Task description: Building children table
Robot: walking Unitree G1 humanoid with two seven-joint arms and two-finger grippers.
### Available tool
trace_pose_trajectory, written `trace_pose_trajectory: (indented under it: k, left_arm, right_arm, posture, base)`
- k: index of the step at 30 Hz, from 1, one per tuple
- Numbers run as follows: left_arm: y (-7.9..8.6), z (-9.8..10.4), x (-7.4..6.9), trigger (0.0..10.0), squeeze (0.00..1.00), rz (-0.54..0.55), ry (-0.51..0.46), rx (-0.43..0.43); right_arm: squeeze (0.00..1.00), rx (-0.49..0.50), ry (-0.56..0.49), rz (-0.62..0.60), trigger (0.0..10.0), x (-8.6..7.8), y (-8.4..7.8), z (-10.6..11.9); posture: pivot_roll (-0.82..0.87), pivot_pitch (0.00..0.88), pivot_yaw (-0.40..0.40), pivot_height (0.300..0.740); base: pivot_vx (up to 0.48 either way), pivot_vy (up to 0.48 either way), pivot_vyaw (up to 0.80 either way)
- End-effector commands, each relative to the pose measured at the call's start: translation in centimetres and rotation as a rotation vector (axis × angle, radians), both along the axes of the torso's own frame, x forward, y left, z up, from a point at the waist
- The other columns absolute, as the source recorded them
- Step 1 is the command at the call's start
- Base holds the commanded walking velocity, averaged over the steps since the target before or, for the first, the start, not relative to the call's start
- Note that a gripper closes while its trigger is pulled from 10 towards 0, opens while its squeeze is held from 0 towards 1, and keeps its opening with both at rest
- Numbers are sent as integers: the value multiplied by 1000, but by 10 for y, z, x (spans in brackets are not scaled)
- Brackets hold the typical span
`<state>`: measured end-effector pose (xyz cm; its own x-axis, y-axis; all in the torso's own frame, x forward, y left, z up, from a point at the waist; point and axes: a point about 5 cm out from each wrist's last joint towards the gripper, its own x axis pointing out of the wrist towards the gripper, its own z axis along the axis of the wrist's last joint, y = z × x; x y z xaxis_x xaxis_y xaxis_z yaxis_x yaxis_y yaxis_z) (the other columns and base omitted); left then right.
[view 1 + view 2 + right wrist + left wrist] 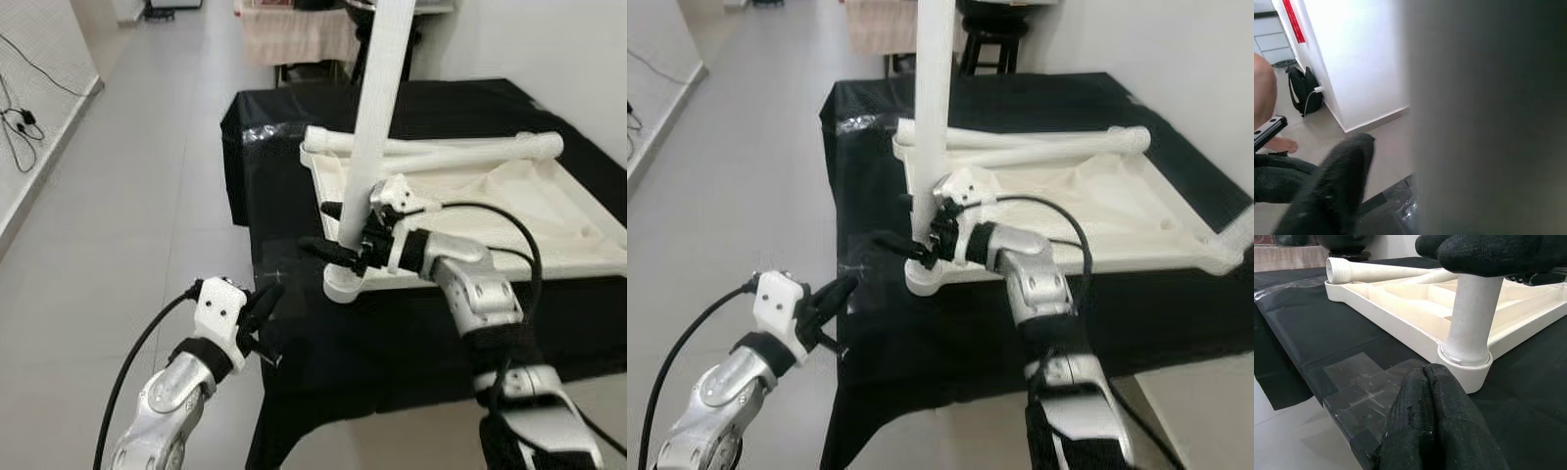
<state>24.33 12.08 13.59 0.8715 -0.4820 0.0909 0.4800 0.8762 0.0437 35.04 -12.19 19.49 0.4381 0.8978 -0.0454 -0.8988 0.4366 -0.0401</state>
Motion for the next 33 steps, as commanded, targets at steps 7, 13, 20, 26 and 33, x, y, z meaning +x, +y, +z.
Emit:
trace_pose_trajectory:
  k: [7,13,20,26,33]
  left_arm:
    - [0,-4,-1,10000,0,5,17,-1]
    - [1,-4,-2,10000,0,8,16,0]
    - [1,-5,-2,10000,0,-2,22,10]
    - [1,-5,-3,10000,0,4,20,16]
    - [1,-6,-5,10000,0,-4,31,15]
  right_arm:
    - [0,11,60,-14,0,-10,-1,-19]
    - [0,-37,106,-170,0,-30,5,-45]
    - [0,-108,107,-798,0,-35,5,-44]
    - [0,-122,115,-800,7059,-29,5,-47]
    - [1000,7,128,-694,10000,-19,7,-31]
  posture:
    - [14,69,-76,740]
    - [19,69,-68,740]
    - [19,65,-62,740]
    - [22,61,-64,740]
    - [20,51,-45,740]
  base:
    - [0,0,0]
    - [0,0,0]
    - [0,0,0]
    - [0,0,0]
    - [0,0,0]
